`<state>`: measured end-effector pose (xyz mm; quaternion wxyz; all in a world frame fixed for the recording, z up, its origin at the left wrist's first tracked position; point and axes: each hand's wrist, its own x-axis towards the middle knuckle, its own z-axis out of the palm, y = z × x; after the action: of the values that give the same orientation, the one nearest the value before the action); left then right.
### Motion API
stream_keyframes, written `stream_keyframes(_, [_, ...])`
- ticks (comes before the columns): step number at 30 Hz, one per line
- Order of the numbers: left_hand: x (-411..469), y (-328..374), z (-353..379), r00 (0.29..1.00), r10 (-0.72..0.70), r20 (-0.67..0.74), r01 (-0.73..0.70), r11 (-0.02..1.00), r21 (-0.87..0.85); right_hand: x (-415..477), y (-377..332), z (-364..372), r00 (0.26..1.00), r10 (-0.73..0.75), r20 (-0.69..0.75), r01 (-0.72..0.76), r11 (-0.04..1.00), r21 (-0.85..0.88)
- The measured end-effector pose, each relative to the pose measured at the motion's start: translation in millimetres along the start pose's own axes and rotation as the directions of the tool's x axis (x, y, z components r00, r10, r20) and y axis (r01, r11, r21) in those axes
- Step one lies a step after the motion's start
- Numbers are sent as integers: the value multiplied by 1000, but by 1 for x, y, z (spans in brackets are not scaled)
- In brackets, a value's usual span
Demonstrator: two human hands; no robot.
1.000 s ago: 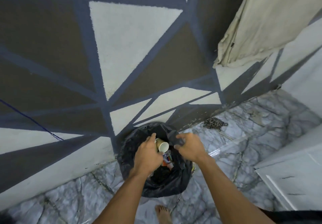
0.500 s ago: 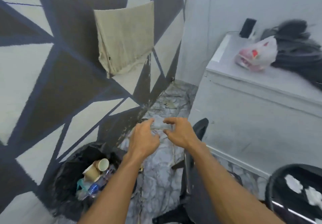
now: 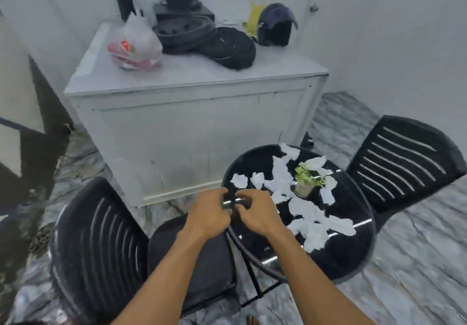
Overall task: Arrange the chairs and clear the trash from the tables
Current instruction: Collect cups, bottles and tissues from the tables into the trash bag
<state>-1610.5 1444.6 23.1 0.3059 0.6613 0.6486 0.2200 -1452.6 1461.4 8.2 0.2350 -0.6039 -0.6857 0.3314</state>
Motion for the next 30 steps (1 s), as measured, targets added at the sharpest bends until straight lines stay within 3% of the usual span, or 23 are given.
stream_keyframes(4, [47, 39, 104, 978, 27, 207, -49, 994, 98, -1, 111, -51, 963, 253, -91, -255, 967, -19])
stream_keyframes(8, [76, 59, 191, 924, -9, 383, -51, 988, 146, 2, 210, -86, 906, 419, -63, -423, 890, -168])
stream_keyframes(11, [107, 64, 222, 942, -31, 334, -27, 985, 168, 10, 251, -95, 888, 458, 38, -419, 841, -341])
stream_keyframes(14, [144, 68, 230, 956, -21, 291, -68, 954, 293, 24, 270, -93, 878, 461, 128, -378, 833, -403])
stream_keyframes(17, [172, 68, 236, 942, -56, 330, -89, 908, 410, 38, 277, -83, 866, 460, 196, -334, 823, -459])
stream_keyframes(20, [193, 64, 248, 924, -52, 379, -154, 855, 495, 48, 282, -74, 880, 443, 171, -289, 786, -547])
stream_keyframes(26, [204, 53, 272, 884, -61, 464, -228, 809, 541, 48, 293, -67, 933, 354, 58, -312, 881, -356])
stream_keyframes(30, [184, 44, 280, 935, -38, 354, -108, 916, 386, 49, 294, -72, 913, 407, 40, -392, 898, -199])
